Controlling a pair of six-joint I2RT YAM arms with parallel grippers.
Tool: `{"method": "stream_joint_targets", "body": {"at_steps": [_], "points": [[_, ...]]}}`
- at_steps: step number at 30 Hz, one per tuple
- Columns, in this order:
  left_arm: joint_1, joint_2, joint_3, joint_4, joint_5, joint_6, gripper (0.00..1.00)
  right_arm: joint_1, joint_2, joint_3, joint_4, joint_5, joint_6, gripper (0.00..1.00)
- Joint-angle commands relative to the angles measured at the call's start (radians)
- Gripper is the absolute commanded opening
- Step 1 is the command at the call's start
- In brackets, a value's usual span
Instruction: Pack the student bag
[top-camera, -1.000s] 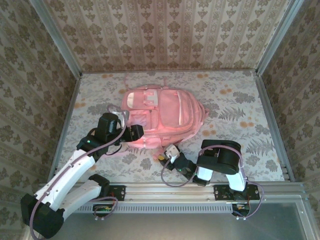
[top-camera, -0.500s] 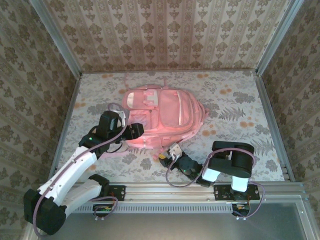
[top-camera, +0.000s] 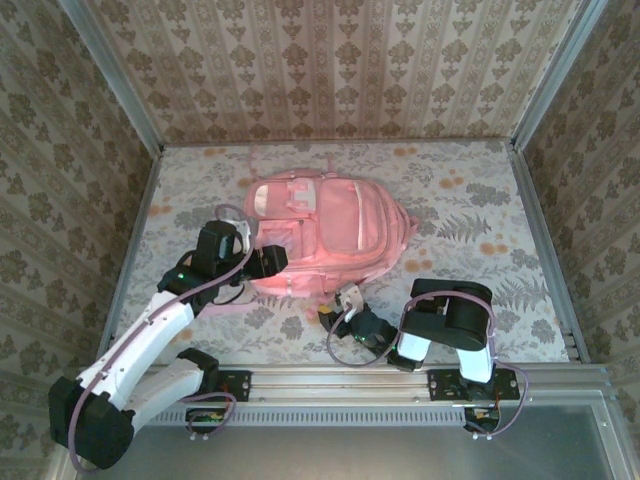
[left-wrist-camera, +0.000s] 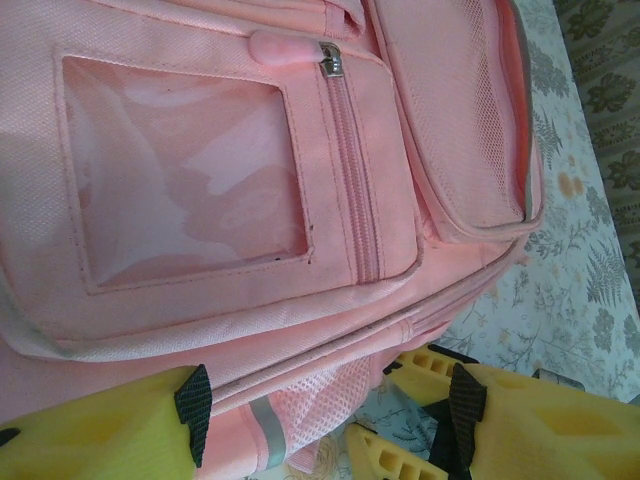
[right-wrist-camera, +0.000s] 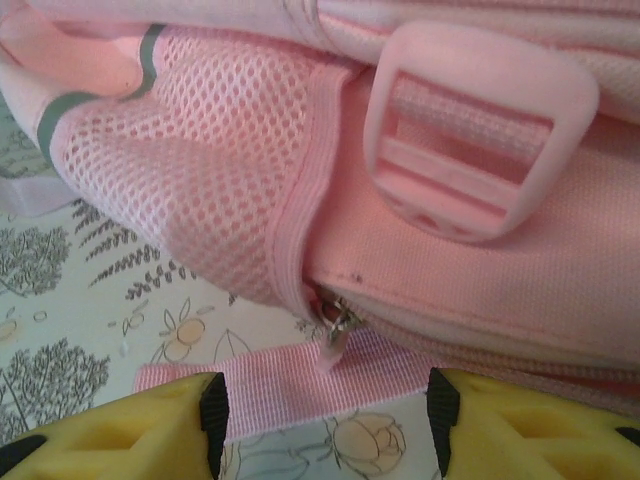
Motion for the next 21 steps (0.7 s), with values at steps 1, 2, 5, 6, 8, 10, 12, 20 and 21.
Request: {"method": "stream_joint_targets", "body": {"at_steps": [1, 2, 5, 6, 8, 10, 12, 20, 21], "points": [[0.011, 0.001, -0.008, 0.022, 0.02, -0.014, 0.67, -0.006, 0.015, 0.027, 0.015, -0.025, 0.023, 0.57], [0.01, 0.001, -0.007, 0.022, 0.022, -0.015, 0.67, -0.008, 0.019, 0.03, 0.014, -0.028, 0.023, 0.57], [0.01, 0.001, -0.006, 0.02, 0.024, -0.015, 0.67, -0.02, 0.031, 0.037, 0.015, -0.031, 0.032, 0.56], [0.011, 0.002, -0.004, 0.018, 0.025, -0.016, 0.67, -0.026, 0.036, 0.038, 0.014, -0.034, 0.035, 0.56], [0.011, 0.002, -0.003, 0.018, 0.027, -0.017, 0.67, -0.036, 0.044, 0.042, 0.013, -0.04, 0.041, 0.56], [0.012, 0.001, -0.001, 0.015, 0.029, -0.017, 0.67, -0.047, 0.057, 0.046, 0.015, -0.05, 0.049, 0.56], [0.011, 0.001, -0.001, 0.015, 0.029, -0.017, 0.67, -0.057, 0.069, 0.054, 0.014, -0.061, 0.052, 0.55], [0.014, 0.006, -0.004, 0.014, 0.026, -0.014, 0.67, -0.098, 0.106, 0.101, 0.014, -0.106, 0.052, 0.52], [0.013, 0.007, -0.006, 0.014, 0.026, -0.014, 0.67, -0.104, 0.109, 0.103, 0.014, -0.107, 0.052, 0.51]]}}
